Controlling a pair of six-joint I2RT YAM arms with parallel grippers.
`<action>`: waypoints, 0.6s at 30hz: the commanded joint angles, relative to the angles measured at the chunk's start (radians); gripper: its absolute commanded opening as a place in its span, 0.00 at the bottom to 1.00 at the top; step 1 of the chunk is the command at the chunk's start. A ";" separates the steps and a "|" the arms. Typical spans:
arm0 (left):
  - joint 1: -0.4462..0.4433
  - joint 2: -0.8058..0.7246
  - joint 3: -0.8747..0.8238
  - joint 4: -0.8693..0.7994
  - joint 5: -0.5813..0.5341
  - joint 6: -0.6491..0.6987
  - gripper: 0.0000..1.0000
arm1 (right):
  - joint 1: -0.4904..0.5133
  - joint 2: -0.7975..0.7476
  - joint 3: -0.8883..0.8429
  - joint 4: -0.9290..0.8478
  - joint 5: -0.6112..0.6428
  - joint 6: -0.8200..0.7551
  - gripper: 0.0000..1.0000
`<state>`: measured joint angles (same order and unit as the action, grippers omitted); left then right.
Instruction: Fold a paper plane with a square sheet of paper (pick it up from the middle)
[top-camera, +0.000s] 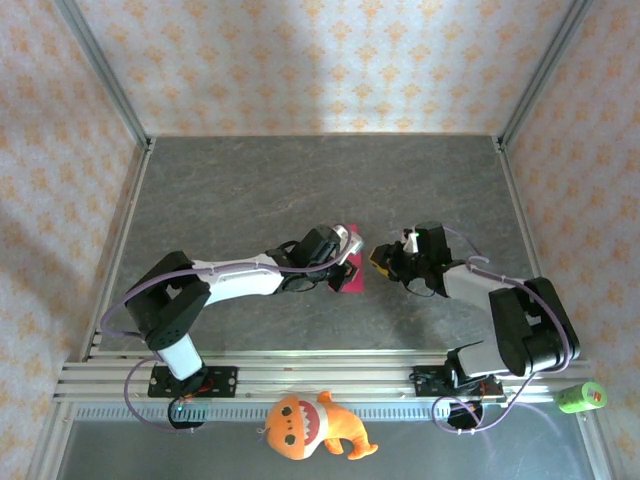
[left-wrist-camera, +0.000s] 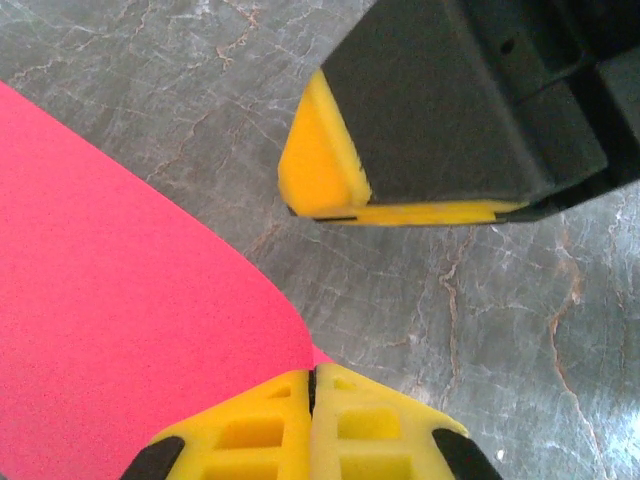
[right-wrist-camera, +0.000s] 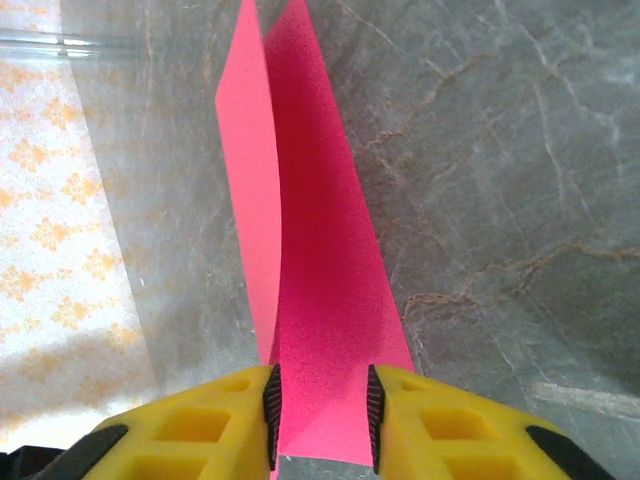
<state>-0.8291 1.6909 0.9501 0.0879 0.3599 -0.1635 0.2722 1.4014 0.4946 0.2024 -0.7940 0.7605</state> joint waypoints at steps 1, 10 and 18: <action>0.004 0.014 0.025 -0.034 -0.001 0.016 0.00 | 0.007 0.021 -0.003 0.068 -0.033 0.050 0.36; 0.004 -0.013 0.007 -0.045 -0.010 0.046 0.00 | 0.042 0.129 0.066 0.155 -0.106 0.107 0.47; 0.003 -0.019 0.015 -0.092 -0.036 0.096 0.00 | 0.067 0.233 0.130 0.134 -0.138 0.070 0.42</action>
<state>-0.8291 1.6913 0.9531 0.0441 0.3546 -0.1101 0.3359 1.6176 0.5907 0.3298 -0.9028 0.8528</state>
